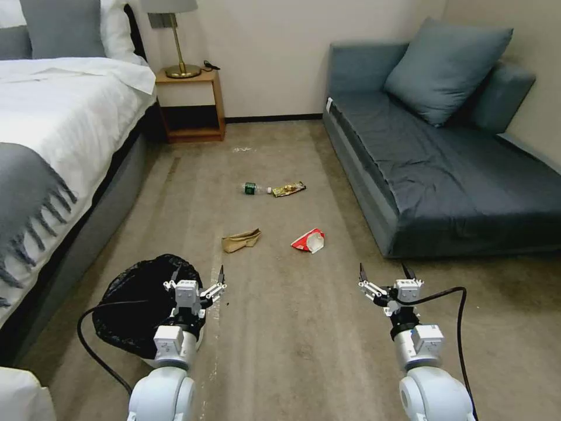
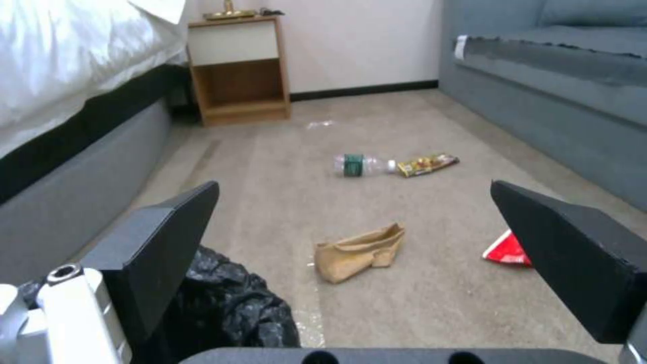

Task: Pick up the trash bin, then pick up the garbage on the floor and place it into the trash bin.

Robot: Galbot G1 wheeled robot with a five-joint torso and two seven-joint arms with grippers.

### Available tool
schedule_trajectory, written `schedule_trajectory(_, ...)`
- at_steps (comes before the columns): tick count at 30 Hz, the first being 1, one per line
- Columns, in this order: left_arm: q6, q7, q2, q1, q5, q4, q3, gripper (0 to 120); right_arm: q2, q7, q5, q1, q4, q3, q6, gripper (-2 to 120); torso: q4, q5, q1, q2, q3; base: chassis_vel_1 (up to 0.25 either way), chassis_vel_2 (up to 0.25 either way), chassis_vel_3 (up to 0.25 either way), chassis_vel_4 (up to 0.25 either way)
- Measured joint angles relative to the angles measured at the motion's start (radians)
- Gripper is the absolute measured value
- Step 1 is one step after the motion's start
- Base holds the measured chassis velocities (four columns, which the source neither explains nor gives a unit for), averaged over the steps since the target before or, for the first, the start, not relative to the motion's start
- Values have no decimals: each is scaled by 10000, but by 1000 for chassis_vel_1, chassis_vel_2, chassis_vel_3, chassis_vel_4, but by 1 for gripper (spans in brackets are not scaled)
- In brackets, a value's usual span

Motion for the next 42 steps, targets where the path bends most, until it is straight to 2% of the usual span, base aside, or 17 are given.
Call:
schedule_trajectory(2,276,-503,408,-166,-528,-368,146,100,13,-14,238,-535,367,7,148,100,-3,0,0,0,-1,0,0,0,0)
schedule_trajectory(3,276,-503,408,-166,-528,-368,146,100,13,-14,238,-535,367,7,148,100,-3,0,0,0,-1,0,0,0,0)
schedule_trajectory(6,846,-1492,1186,-453,-1554,-1041,462,100,44,-49,708,-1550,1076,49,437,100,-5,-2,0,0,-1,0,0,0,0)
schedule_trajectory(7,846,-1492,1186,-453,-1554,-1041,462,100,44,-49,708,-1550,1076,49,437,100,-5,-2,0,0,-1,0,0,0,0)
schedule_trajectory(10,1437,-2533,2004,-758,-2637,-1749,785,100,75,-91,1197,-2620,1824,78,740,100,-4,-1,0,0,-1,0,0,0,0)
schedule_trajectory(12,1556,-2748,2176,-820,-2860,-1900,856,100,83,-102,1296,-2841,1975,84,802,100,-4,-2,0,1,-1,0,0,0,0)
schedule_trajectory(15,1954,-3449,2730,-1028,-3592,-2379,1074,100,109,-131,1642,-3595,2500,113,1019,100,-4,-2,0,1,-1,0,0,0,0)
schedule_trajectory(16,2310,-4079,3230,-1210,-4247,-2810,1268,100,130,-152,1926,-4214,2928,139,1194,100,-4,0,0,0,-1,0,0,0,0)
schedule_trajectory(17,2310,-4079,3230,-1210,-4247,-2810,1268,100,130,-152,1926,-4214,2928,139,1194,100,-4,0,0,0,-1,0,0,0,0)
schedule_trajectory(20,2848,-5008,3963,-1481,-5218,-3451,1563,100,165,-194,2363,-5176,3598,162,1463,100,-4,-1,0,1,-2,0,0,0,0)
schedule_trajectory(22,2961,-5215,4130,-1542,-5435,-3590,1628,99,171,-202,2476,-5420,3769,173,1530,100,-4,-1,0,0,-1,0,0,0,0)
schedule_trajectory(24,3382,-5961,4726,-1765,-6212,-4108,1853,99,-54,165,3102,-5912,4205,480,1584,100,-4,-6,0,1,-1,0,0,0,0)
schedule_trajectory(26,3173,-6405,5027,-1712,-6390,-4014,1794,98,-134,295,3218,-5963,4223,523,1633,100,-7,8,0,2,-2,0,0,0,0)
schedule_trajectory(29,2952,-6651,5215,-1573,-6426,-3774,1724,98,-148,332,3220,-5963,4218,518,1686,100,-3,-6,0,0,0,0,0,0,0)
schedule_trajectory(36,2608,-6760,5666,-1433,-6452,-3298,1603,98,-128,387,3159,-5846,4125,451,1710,100,-3,0,0,1,-1,0,0,0,0)
schedule_trajectory(40,2745,-6993,6032,-1460,-7146,-3079,1550,98,-126,391,3129,-5756,4061,438,1710,100,-4,0,0,1,-1,0,0,0,0)
schedule_trajectory(42,3019,-7318,6407,-1467,-7983,-2874,1373,98,-157,416,3110,-5663,3977,440,1713,100,-4,-3,0,0,0,0,0,0,0)
